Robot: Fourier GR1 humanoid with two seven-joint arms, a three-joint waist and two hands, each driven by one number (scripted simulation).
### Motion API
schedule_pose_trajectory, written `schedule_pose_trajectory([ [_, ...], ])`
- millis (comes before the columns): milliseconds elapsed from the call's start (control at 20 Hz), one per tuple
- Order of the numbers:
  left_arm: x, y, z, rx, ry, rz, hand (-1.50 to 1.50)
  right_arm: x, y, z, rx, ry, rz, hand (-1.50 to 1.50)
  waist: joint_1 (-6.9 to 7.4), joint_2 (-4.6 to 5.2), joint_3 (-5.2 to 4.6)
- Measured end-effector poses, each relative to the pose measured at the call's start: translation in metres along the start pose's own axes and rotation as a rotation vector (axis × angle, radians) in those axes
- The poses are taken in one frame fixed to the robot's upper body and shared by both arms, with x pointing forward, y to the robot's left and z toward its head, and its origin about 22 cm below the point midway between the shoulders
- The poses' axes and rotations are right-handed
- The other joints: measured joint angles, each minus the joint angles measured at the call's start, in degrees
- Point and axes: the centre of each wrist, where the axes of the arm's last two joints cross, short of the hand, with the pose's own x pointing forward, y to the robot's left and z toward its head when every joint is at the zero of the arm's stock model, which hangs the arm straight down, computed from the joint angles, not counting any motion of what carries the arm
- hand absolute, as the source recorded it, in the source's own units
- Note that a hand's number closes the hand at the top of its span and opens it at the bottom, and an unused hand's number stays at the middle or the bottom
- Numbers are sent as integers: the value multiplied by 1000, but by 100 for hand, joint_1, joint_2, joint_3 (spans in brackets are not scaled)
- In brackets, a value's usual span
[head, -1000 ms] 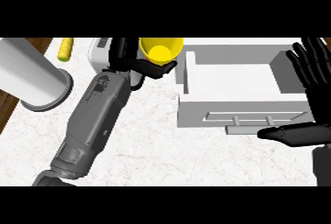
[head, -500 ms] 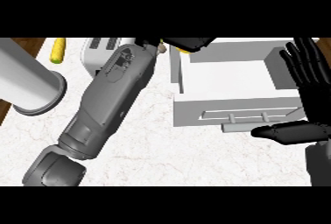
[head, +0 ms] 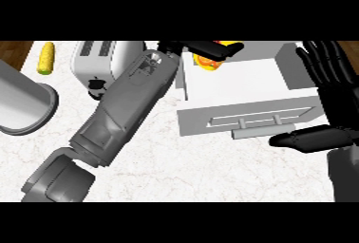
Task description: Pick up the cup, place it into the drawer and close the drawer
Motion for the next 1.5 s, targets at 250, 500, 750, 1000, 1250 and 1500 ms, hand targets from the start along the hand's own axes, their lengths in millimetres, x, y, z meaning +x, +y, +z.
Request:
schedule_pose_trajectory([
  [250,-17,-1,6,-66,75,-63,150,3,3,-7,32,-22,-5,-150,-236,64,2],
  [500,-32,-1,13,-87,91,-68,-150,7,9,-16,71,-43,-21,-150,-432,121,0],
  [750,-36,0,17,-57,64,44,-150,7,25,-21,199,-61,-109,150,-567,144,-4],
  [1000,-27,-2,15,-47,-31,179,-150,7,41,-25,417,-68,-172,150,-543,133,-10],
  [1250,-21,-2,13,22,-92,261,-150,7,44,-20,641,41,-63,150,-371,61,-15],
  [1500,-26,0,15,74,-100,279,-150,7,40,-10,730,166,140,-150,-112,-2,-11],
])
